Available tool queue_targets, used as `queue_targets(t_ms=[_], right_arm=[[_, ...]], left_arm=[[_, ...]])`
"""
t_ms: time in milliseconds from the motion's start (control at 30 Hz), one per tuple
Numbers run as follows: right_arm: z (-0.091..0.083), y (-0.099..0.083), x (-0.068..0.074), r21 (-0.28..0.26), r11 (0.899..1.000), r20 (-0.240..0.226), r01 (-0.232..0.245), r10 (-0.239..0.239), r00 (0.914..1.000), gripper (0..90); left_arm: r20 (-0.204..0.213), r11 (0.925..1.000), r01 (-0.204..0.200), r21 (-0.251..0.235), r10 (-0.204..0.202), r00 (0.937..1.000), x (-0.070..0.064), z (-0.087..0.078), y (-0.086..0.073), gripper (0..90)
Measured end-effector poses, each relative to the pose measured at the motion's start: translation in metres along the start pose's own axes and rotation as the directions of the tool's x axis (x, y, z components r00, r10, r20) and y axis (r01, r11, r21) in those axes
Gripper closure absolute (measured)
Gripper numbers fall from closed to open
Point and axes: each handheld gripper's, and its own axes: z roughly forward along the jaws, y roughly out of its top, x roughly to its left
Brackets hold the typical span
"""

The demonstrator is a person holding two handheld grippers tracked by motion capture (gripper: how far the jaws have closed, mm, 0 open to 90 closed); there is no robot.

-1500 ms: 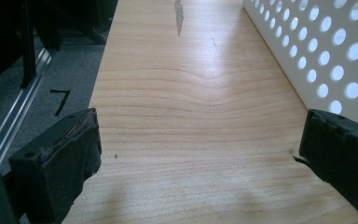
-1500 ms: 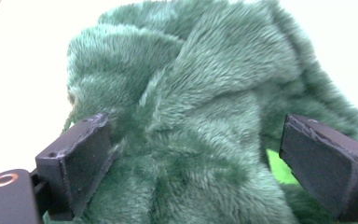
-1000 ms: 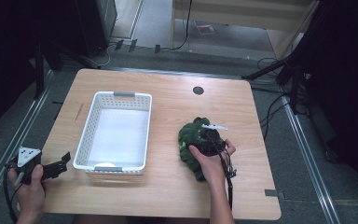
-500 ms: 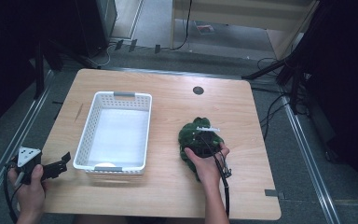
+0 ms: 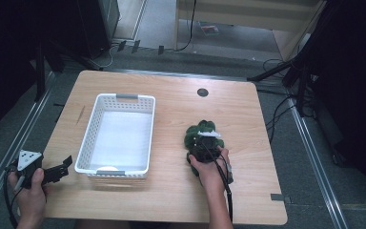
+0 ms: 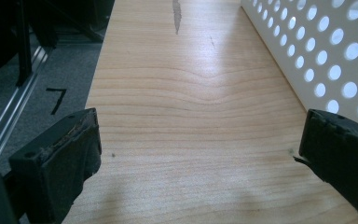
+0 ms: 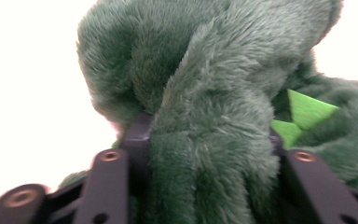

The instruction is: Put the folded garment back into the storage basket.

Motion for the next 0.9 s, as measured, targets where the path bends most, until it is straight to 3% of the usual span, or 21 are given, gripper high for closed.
queue_targets(t_ms=[233, 300, 400, 533, 900], right_arm=[[0.001, -0.005, -0.002, -0.054, 0.998, -0.026, 0.016, -0.017, 0.9995, 71.5], [0.001, -0.005, -0.002, -0.057, 0.998, -0.028, 0.016, -0.018, 0.9995, 72.2], [0.001, -0.005, -0.004, -0.063, 0.998, -0.042, -0.027, 0.025, 0.9988, 73.9], [-0.001, -0.003, -0.007, -0.053, 0.998, -0.063, -0.045, 0.042, 0.9971, 74.0], [-0.038, 0.019, -0.005, -0.099, 0.990, -0.109, -0.101, 0.090, 0.9899, 74.0]], left_arm=[[0.001, 1.0000, -0.002, 0.003, 0.002, 1.0000, 0.000, 0.000, 0.000, 0.0], [0.001, 1.0000, 0.000, 0.006, 0.000, 1.0000, 0.000, 0.000, 0.000, 0.0], [0.002, 1.0000, 0.002, 0.006, -0.002, 1.0000, 0.001, 0.000, 0.000, 0.0], [0.002, 1.0000, 0.003, 0.008, -0.003, 1.0000, 0.001, 0.001, 0.000, 0.0], [0.005, 0.9999, 0.006, 0.010, -0.006, 1.0000, 0.001, 0.001, 0.001, 0.0]])
